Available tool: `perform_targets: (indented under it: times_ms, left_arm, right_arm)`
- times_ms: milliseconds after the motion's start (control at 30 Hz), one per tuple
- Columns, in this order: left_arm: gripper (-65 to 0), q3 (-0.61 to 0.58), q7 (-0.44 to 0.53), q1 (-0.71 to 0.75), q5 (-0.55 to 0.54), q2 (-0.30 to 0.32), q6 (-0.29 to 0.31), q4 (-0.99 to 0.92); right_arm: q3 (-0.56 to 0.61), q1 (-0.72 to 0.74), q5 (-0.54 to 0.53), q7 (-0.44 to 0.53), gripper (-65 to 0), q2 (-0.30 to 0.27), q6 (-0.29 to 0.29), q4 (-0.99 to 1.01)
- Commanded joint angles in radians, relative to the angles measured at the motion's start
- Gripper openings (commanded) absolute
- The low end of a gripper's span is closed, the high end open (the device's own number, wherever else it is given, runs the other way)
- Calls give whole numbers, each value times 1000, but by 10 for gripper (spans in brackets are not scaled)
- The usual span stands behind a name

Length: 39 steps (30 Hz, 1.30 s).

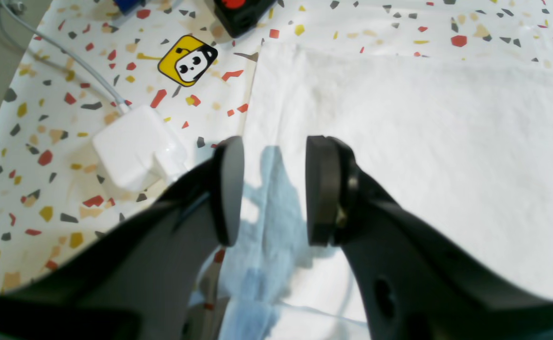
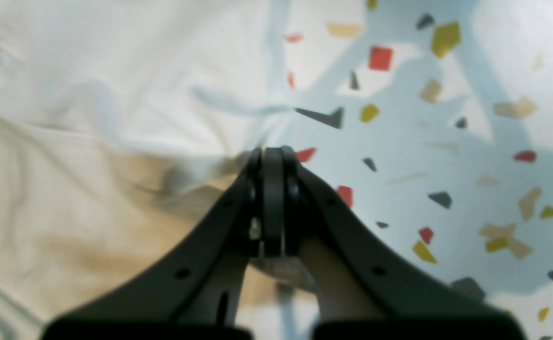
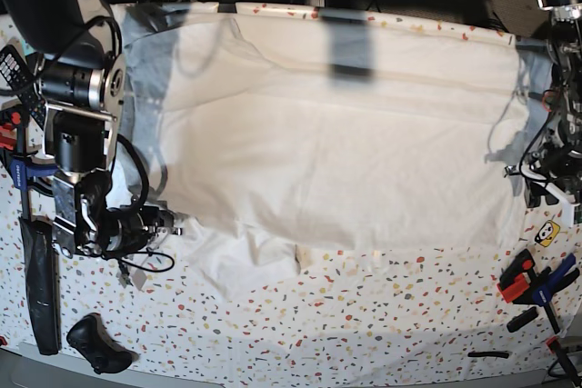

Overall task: Fold the T-shirt properly
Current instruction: 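Grasp the shirt's side edge with the right gripper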

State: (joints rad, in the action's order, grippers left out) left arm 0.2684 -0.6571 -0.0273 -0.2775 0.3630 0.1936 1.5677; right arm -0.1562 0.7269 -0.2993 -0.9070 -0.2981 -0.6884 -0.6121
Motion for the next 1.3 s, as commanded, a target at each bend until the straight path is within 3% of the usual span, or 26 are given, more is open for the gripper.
perform_targets:
  times_ms: [0,233,433,767,867,933,1033,1167,1267]
  left_arm:
    - [-437,5,30,-17,-3,17,0,15]
    - [-437,5,31,-18,-3,17,0,15]
    - [-437,5,48,-17,-3,17,0,15]
    - [-437,5,71,-18,-3,17,0,15]
    - [-437,5,69,-17,-3,17,0,15]
    - [-437,5,70,-18,-3,17,0,15]
    - [-437,5,70,-18,-3,17,0,15]
    - [-437,5,71,-18,-3,17,0,15]
    - [-437,5,70,-18,-3,16,0,15]
  right_arm:
    - [-2,39,-37,-16,-650,-11,-10,-14]
    - [-2,39,-148,-108,-650,-42,-10,-14]
    - [-2,39,-333,-215,-650,-95,-10,-14]
    - [-2,38,-488,-203,-644,-172,-10,-14]
    - [-1,45,-481,-175,-459,-176,-10,-14]
    - [-1,45,-412,-90,-395,-173,-10,-14]
    - [-1,36,-273,55,-393,-169,-10,-14]
    - [-1,35,-204,74,-393,-145,-10,-14]
    - [-1,34,-146,144,-393,-120,-10,-14]
